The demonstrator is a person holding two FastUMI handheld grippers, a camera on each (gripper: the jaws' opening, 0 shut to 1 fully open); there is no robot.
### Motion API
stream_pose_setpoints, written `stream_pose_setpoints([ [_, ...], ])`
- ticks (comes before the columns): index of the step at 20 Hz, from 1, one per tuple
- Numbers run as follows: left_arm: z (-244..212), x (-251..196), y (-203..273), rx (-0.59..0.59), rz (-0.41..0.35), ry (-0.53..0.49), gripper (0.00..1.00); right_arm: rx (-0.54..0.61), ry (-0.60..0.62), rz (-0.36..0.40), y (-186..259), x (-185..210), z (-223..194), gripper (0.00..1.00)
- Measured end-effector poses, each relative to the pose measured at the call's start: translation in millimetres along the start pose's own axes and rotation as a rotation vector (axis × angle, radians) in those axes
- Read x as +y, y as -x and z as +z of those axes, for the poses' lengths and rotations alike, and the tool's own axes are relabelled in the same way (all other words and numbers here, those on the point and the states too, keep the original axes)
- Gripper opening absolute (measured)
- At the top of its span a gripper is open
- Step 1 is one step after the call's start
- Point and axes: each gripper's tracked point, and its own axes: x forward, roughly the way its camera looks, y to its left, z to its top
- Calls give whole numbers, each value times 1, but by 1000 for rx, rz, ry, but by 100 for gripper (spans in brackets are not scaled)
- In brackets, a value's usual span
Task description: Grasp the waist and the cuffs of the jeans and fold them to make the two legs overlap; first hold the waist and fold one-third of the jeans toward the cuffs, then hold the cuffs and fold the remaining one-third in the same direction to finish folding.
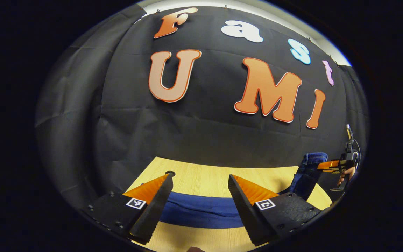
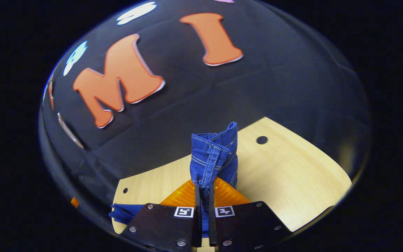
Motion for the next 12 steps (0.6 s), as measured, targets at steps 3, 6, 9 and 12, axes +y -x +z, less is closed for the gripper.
stream_pose_setpoints([
  [3,-5,21,0,7,25,20,98,19,119,76,1,-4,-2,7],
  [6,-13,44,3,25,61,47,97,68,198,147,-3,-10,-8,7],
  [9,-31,73,4,61,111,69,97,126,265,186,-10,-14,-21,7],
  [12,-53,100,4,113,159,96,98,188,358,204,-7,-15,-18,8],
])
